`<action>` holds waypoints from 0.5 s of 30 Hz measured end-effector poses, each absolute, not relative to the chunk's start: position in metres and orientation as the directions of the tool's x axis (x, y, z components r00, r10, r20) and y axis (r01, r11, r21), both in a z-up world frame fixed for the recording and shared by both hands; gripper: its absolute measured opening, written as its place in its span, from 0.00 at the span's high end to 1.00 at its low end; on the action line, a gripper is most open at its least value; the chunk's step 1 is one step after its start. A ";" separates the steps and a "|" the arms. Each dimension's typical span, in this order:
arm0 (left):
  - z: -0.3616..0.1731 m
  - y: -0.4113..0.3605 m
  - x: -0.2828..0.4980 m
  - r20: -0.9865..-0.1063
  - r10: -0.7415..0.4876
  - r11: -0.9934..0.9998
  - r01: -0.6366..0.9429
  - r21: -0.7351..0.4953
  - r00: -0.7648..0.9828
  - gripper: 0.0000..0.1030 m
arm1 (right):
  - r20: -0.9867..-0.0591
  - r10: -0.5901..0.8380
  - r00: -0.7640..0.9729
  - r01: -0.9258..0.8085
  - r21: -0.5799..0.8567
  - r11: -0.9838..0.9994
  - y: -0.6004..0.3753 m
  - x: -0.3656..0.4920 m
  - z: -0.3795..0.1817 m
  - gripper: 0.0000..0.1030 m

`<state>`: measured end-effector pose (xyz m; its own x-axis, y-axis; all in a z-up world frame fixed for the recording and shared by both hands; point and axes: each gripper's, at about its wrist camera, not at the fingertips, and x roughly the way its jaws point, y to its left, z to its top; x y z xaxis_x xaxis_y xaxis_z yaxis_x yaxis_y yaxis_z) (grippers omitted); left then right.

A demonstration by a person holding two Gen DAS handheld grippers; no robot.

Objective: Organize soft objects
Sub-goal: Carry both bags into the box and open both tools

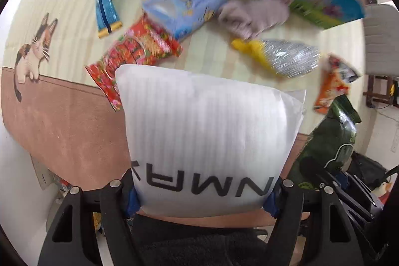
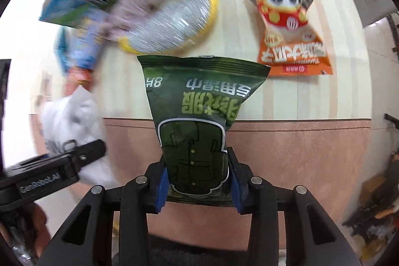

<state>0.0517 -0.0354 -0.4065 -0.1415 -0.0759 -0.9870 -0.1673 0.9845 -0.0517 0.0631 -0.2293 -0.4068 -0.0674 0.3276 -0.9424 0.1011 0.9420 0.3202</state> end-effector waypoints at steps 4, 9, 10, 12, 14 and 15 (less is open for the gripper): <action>-0.338 -0.040 0.070 -0.991 -0.130 0.981 -0.153 -0.122 -0.041 0.30 | -0.926 0.376 0.006 0.039 0.376 0.926 -0.234 0.078 -0.347 0.59; -0.261 -0.051 0.174 -0.987 -0.155 0.980 -0.118 -0.159 0.044 0.30 | -0.910 0.402 0.104 -0.039 0.400 0.916 -0.249 0.125 -0.281 0.59; -0.251 -0.050 0.194 -0.987 -0.152 0.981 -0.117 -0.157 0.055 0.30 | -0.909 0.400 0.115 -0.048 0.397 0.917 -0.247 0.142 -0.279 0.59; -0.241 -0.047 0.228 -0.989 -0.131 0.985 -0.103 -0.138 0.072 0.30 | -0.911 0.386 0.144 -0.060 0.382 0.922 -0.245 0.170 -0.265 0.59; -0.240 -0.042 0.263 -0.991 -0.107 0.989 -0.093 -0.115 0.080 0.30 | -0.917 0.364 0.161 -0.066 0.358 0.931 -0.235 0.200 -0.254 0.59; -0.241 -0.040 0.280 -0.992 -0.098 0.991 -0.083 -0.104 0.076 0.30 | -0.919 0.357 0.167 -0.063 0.351 0.934 -0.233 0.215 -0.253 0.59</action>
<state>0.2803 -0.0403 -0.2415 0.0759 -0.0981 -0.9923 -0.0827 0.9911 -0.1043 0.2153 -0.2334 -0.2532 0.1675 0.3566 -0.9191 -0.0630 0.9343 0.3510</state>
